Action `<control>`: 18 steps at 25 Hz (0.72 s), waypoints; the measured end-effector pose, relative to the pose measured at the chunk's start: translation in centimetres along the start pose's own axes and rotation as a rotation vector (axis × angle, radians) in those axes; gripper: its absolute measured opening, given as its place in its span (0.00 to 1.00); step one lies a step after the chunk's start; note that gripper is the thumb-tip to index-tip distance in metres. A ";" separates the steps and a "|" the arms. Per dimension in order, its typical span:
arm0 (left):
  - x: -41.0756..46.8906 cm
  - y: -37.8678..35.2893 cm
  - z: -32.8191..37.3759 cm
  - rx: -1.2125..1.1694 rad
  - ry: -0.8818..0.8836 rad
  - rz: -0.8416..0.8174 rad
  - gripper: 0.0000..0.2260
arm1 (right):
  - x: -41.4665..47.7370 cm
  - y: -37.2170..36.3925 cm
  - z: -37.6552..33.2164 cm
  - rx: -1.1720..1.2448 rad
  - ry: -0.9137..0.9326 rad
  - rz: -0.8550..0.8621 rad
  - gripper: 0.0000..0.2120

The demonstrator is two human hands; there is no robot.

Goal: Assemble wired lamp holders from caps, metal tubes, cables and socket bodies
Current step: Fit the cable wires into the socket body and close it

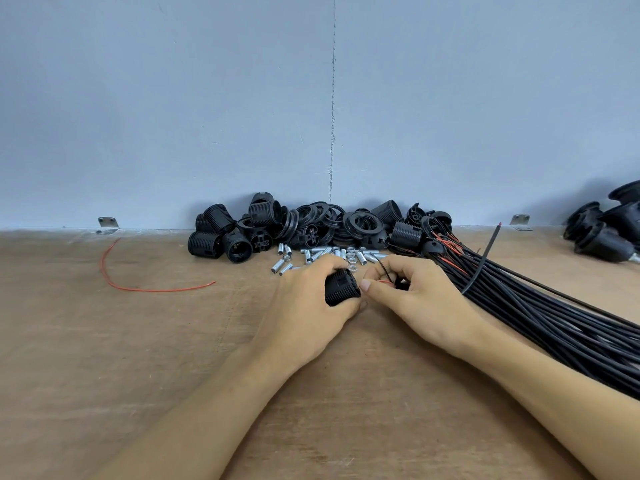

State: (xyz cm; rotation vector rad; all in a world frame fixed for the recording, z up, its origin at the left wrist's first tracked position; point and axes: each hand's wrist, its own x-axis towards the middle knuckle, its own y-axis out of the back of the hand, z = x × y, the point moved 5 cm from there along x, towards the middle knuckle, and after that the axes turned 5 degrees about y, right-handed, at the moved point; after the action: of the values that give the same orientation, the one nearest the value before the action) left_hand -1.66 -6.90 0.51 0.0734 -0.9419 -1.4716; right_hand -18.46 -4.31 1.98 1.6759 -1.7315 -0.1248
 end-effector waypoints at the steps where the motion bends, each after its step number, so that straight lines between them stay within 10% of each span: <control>1: 0.0 0.0 0.0 0.001 -0.002 -0.009 0.15 | 0.0 0.1 0.0 0.007 -0.001 0.004 0.07; 18: -0.4 0.0 0.6 0.010 -0.002 -0.124 0.11 | -0.3 -0.4 -0.9 -0.131 0.036 -0.027 0.13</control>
State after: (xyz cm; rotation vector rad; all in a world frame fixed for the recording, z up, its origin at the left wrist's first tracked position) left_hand -1.92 -6.23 0.69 0.1399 -0.9600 -1.5811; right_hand -17.70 -3.71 2.30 1.5968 -1.6386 -0.2147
